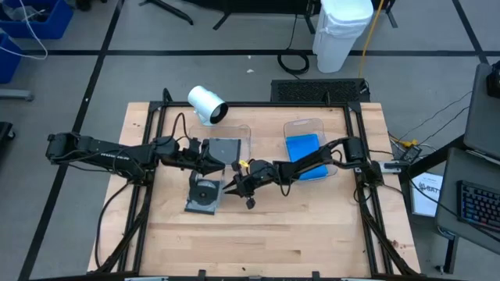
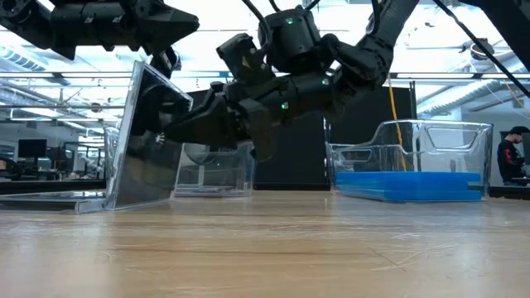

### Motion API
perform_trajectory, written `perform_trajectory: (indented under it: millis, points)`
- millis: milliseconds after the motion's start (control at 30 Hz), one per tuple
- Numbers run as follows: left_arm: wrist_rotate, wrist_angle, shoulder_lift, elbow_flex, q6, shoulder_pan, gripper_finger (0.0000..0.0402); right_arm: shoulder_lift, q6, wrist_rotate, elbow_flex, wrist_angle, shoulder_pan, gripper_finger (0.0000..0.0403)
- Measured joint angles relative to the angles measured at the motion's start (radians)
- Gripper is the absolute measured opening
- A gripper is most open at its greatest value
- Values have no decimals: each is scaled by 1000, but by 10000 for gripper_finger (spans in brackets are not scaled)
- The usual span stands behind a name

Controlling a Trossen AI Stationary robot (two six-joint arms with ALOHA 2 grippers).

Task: Pick & place jewel cases by type
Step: Put the bottom black cd case into the left transparent bin

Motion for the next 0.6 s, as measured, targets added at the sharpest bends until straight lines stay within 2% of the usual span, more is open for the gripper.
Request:
perform_trajectory:
  millis: [267,400,533,600]
  points:
    - [14,-46,0,0,22,-11,31,0,58,4,5,6,0,175]
    - [121,-212,0,1,231,-33,31,0,80,5,5,4,0,208]
    - [116,-392,0,1,417,-83,31,0,92,5,5,8,0,219]
    - [92,-430,-6,5,468,-115,31,0,92,5,5,7,0,218]
